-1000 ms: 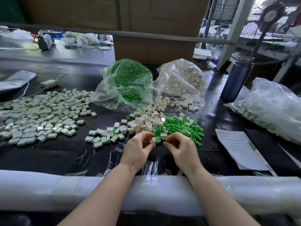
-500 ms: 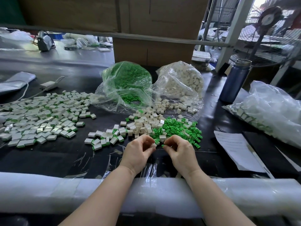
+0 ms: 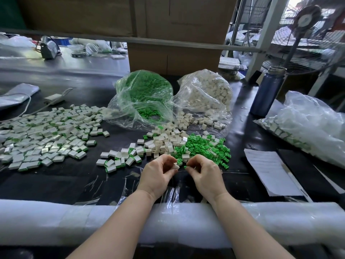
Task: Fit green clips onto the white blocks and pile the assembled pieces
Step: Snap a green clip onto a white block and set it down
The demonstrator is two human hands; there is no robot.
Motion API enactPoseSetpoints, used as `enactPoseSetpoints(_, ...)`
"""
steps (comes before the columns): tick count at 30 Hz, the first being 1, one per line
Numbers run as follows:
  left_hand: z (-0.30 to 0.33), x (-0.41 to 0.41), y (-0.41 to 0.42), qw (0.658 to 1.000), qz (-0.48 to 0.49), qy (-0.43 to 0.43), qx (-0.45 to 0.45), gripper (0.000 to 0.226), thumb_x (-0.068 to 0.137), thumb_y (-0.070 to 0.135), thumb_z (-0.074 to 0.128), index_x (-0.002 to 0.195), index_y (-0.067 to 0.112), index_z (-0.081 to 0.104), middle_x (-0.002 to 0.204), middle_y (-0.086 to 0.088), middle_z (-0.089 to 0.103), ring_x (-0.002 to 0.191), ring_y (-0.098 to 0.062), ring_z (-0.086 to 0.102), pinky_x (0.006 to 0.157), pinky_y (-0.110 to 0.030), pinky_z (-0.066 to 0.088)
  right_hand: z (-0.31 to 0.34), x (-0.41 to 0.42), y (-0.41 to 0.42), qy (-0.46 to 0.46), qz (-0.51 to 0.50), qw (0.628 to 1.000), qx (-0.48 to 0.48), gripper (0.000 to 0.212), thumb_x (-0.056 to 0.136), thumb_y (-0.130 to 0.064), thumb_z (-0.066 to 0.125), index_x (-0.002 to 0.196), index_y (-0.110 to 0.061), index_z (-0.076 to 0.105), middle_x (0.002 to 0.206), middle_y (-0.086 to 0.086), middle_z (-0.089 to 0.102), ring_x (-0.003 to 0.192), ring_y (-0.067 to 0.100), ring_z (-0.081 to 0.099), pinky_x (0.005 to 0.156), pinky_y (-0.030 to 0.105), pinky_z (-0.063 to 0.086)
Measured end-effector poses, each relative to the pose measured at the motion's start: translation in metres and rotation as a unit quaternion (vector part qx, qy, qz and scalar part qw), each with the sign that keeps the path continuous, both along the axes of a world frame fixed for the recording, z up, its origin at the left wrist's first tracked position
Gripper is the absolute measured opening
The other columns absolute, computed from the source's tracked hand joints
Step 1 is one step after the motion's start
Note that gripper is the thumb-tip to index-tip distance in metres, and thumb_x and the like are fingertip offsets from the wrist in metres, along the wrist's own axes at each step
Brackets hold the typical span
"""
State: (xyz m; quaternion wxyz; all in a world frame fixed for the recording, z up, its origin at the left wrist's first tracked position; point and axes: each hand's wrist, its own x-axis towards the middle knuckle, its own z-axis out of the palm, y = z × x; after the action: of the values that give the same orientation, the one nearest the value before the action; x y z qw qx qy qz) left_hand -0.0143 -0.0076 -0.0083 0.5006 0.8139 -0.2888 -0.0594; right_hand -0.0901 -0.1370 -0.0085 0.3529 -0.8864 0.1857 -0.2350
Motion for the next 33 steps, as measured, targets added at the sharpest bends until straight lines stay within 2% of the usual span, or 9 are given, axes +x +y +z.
enactPoseSetpoints(4, 0.0006, -0.0001, -0.0005, 1.000, -0.002, 0.000, 0.007, 0.017, 0.081, 0.011, 0.070, 0.095, 0.019, 0.064, 0.084, 0.008, 0.065, 0.084, -0.010, 0.062, 0.085, -0.020, 0.049, -0.0011, 0.0013, -0.0001, -0.005, 0.008, 1.000, 0.012, 0.008, 0.080, -0.013, 0.070, 0.078, -0.016, 0.063, 0.076, -0.006, 0.063, 0.074, 0.013, 0.057, 0.072, 0.025, 0.047)
enactPoseSetpoints(12, 0.0012, 0.0001, -0.0011, 1.000, 0.001, 0.003, 0.012, 0.015, 0.081, 0.012, 0.069, 0.096, 0.016, 0.065, 0.087, 0.004, 0.067, 0.085, -0.012, 0.063, 0.085, -0.021, 0.049, -0.0019, 0.0042, -0.0036, -0.020, 0.021, 0.997, 0.073, 0.017, 0.080, -0.007, 0.069, 0.075, -0.020, 0.060, 0.069, -0.012, 0.059, 0.066, 0.001, 0.054, 0.064, 0.009, 0.043)
enactPoseSetpoints(20, 0.0011, 0.0008, -0.0027, 1.000, 0.008, -0.007, 0.022, 0.011, 0.082, 0.016, 0.069, 0.093, 0.016, 0.066, 0.084, 0.004, 0.067, 0.082, -0.013, 0.063, 0.084, -0.025, 0.050, -0.0013, 0.0055, -0.0060, -0.020, 0.020, 0.996, 0.090, 0.015, 0.080, -0.006, 0.069, 0.076, -0.018, 0.060, 0.068, -0.011, 0.058, 0.064, -0.001, 0.052, 0.063, 0.008, 0.041)
enactPoseSetpoints(26, 0.0016, 0.0015, -0.0035, 0.999, 0.015, -0.015, 0.034, 0.011, 0.082, 0.017, 0.069, 0.093, 0.016, 0.066, 0.084, 0.005, 0.067, 0.083, -0.012, 0.063, 0.084, -0.025, 0.050, -0.0006, 0.0064, -0.0055, -0.018, 0.012, 0.996, 0.088, 0.015, 0.080, -0.007, 0.069, 0.075, -0.018, 0.060, 0.070, -0.008, 0.059, 0.064, 0.003, 0.053, 0.066, 0.017, 0.045)
enactPoseSetpoints(30, 0.0022, 0.0015, -0.0035, 0.999, 0.015, -0.019, 0.038, 0.011, 0.082, 0.018, 0.069, 0.093, 0.017, 0.066, 0.084, 0.007, 0.067, 0.082, -0.009, 0.063, 0.084, -0.022, 0.049, -0.0010, 0.0072, -0.0057, -0.017, 0.011, 0.997, 0.081, 0.017, 0.080, -0.007, 0.069, 0.074, -0.020, 0.059, 0.068, -0.011, 0.058, 0.063, 0.000, 0.052, 0.063, 0.010, 0.041)
enactPoseSetpoints(33, 0.0026, 0.0019, -0.0030, 0.999, 0.014, -0.017, 0.036, 0.012, 0.082, 0.018, 0.069, 0.094, 0.017, 0.066, 0.084, 0.007, 0.067, 0.082, -0.010, 0.063, 0.082, -0.021, 0.049, -0.0016, 0.0072, -0.0058, -0.017, 0.012, 0.996, 0.084, 0.016, 0.080, -0.007, 0.069, 0.074, -0.020, 0.059, 0.068, -0.011, 0.058, 0.063, 0.000, 0.052, 0.064, 0.012, 0.042)
